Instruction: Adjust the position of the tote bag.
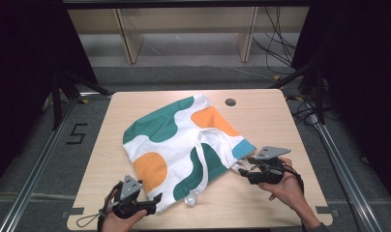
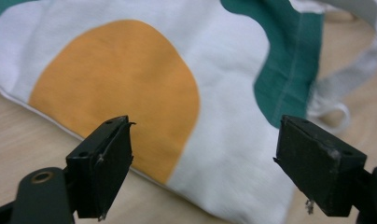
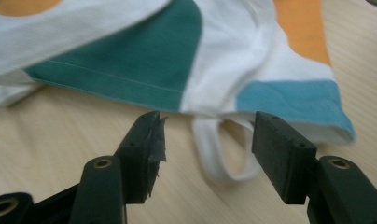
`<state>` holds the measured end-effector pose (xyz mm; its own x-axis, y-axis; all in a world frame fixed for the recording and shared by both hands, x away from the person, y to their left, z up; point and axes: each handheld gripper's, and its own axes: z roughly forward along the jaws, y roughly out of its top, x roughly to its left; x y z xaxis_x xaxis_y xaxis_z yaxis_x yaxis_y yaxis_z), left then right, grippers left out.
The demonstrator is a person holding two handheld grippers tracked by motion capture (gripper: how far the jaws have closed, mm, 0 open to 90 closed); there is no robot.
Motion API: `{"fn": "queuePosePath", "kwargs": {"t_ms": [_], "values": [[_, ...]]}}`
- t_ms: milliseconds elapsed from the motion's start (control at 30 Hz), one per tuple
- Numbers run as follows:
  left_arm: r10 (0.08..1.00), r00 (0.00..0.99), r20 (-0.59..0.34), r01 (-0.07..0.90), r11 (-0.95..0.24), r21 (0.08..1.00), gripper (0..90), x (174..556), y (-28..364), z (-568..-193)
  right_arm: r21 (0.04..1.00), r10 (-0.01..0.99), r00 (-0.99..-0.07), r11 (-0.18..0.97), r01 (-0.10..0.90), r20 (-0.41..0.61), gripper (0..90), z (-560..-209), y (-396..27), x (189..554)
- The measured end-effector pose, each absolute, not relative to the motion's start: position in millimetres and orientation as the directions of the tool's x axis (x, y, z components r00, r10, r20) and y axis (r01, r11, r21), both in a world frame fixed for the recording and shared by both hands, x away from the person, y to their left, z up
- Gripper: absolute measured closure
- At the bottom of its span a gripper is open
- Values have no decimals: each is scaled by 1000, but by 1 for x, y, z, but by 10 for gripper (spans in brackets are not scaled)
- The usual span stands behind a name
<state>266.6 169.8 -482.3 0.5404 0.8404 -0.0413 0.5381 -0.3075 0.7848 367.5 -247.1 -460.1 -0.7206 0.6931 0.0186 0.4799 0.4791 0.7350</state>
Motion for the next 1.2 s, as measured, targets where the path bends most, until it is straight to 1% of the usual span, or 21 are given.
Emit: {"fn": "queuePosePath", "kwargs": {"t_ms": [33,167,200,233,267,300,367,467,567,600,667,733,767,833,900,933,1033,1100,1133,1167,1200], "values": [[819,574,-17,522,-350,778,168,264,168,-482,736,702,-712,470,487,21,434,-462,-250,369],[804,594,28,513,-405,757,168,257,150,-491,730,713,-701,461,504,33,426,-467,-254,372],[796,605,30,512,-418,751,168,257,148,-492,724,714,-698,453,520,55,424,-467,-253,371],[796,605,30,512,-418,751,168,257,148,-492,732,711,-702,457,505,40,423,-468,-253,372],[786,614,76,515,-471,716,169,256,143,-494,732,710,-704,461,501,35,421,-468,-253,373],[790,601,117,508,-491,708,171,257,140,-495,730,713,-700,456,508,42,419,-468,-252,373],[778,609,154,498,-527,689,176,258,136,-497,727,707,-705,457,512,52,417,-467,-253,372],[778,606,167,501,-536,680,187,260,136,-498,724,712,-701,459,515,47,414,-467,-253,373],[773,607,184,510,-556,656,195,264,135,-503,721,729,-681,434,541,72,412,-467,-256,372],[778,609,153,520,-538,663,197,264,134,-504,725,728,-683,437,533,64,412,-468,-257,374],[772,615,159,518,-548,657,213,265,135,-505,727,729,-683,442,526,50,411,-468,-260,376],[774,608,175,518,-554,651,232,266,134,-506,718,736,-673,430,548,72,411,-468,-261,375],[777,603,179,519,-553,651,242,267,134,-507,736,732,-679,430,523,54,410,-470,-262,377],[781,601,168,522,-543,657,244,269,136,-506,718,750,-655,404,567,95,408,-468,-261,374],[780,602,168,517,-542,663,258,269,137,-506,720,745,-663,416,555,81,408,-468,-262,375],[769,614,177,495,-550,672,327,269,138,-504,722,744,-664,422,548,69,407,-469,-262,376],[762,624,171,471,-542,696,409,268,140,-501,717,748,-661,429,549,58,407,-468,-265,377],[762,623,176,466,-542,700,424,268,141,-500,728,748,-662,428,535,46,407,-469,-266,378],[765,618,183,461,-541,704,454,267,141,-500,741,750,-661,433,513,19,407,-469,-268,380],[753,628,197,451,-559,696,499,267,142,-500,733,769,-639,422,533,22,411,-469,-271,380],[753,628,197,451,-559,696,519,267,142,-500,733,769,-639,422,533,22,411,-469,-271,380]]}}
